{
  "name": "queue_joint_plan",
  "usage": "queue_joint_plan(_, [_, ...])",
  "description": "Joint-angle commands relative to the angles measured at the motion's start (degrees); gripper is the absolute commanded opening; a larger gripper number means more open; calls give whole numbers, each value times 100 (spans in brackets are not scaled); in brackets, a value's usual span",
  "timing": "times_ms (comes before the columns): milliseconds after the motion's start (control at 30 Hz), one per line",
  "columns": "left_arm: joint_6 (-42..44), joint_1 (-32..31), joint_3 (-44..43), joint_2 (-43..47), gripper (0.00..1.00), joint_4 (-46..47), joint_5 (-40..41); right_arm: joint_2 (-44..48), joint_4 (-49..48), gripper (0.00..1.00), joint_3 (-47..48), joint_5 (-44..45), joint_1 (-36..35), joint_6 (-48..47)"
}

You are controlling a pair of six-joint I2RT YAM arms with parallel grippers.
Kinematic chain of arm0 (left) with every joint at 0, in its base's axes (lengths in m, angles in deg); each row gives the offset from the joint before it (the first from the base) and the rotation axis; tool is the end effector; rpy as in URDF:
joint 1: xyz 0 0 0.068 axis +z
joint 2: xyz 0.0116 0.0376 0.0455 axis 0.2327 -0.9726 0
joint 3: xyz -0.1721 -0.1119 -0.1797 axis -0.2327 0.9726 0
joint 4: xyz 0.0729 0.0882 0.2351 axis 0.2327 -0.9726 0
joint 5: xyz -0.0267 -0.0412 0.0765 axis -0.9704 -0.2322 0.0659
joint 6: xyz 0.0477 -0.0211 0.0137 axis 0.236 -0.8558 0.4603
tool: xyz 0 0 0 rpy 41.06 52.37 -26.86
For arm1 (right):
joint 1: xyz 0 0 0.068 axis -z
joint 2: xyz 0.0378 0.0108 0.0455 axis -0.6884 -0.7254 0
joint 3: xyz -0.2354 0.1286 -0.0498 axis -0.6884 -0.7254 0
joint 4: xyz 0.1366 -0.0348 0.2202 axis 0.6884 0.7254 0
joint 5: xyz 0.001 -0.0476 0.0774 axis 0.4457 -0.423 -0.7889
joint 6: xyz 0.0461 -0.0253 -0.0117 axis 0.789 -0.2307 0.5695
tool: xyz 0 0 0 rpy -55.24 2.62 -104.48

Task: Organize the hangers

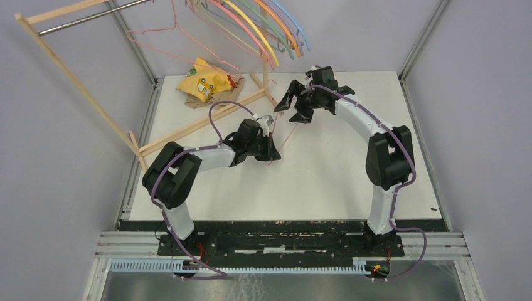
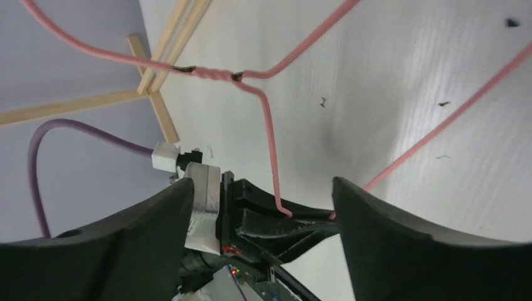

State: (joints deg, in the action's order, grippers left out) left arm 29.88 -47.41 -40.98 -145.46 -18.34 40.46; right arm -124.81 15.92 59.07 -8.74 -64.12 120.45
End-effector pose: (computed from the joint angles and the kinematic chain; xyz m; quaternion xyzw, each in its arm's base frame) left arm 0.2979 -0.2167 0.1601 0.1238 0.8723 -0.3761 0.2869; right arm 0.4184 0.1769 0.2609 0.1236 0.8841 0.4181 0.1680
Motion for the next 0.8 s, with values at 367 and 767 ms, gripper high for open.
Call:
queue_joint_plan(367, [-295,-50,-275,2229,3,-4359,3793,1509,2542,100,-186,2547,332,-2412])
queue_joint_plan(767, [-2510,-45,427,3514,3,-6176,5742,1517,2337,100,-276,2309,331,-2515])
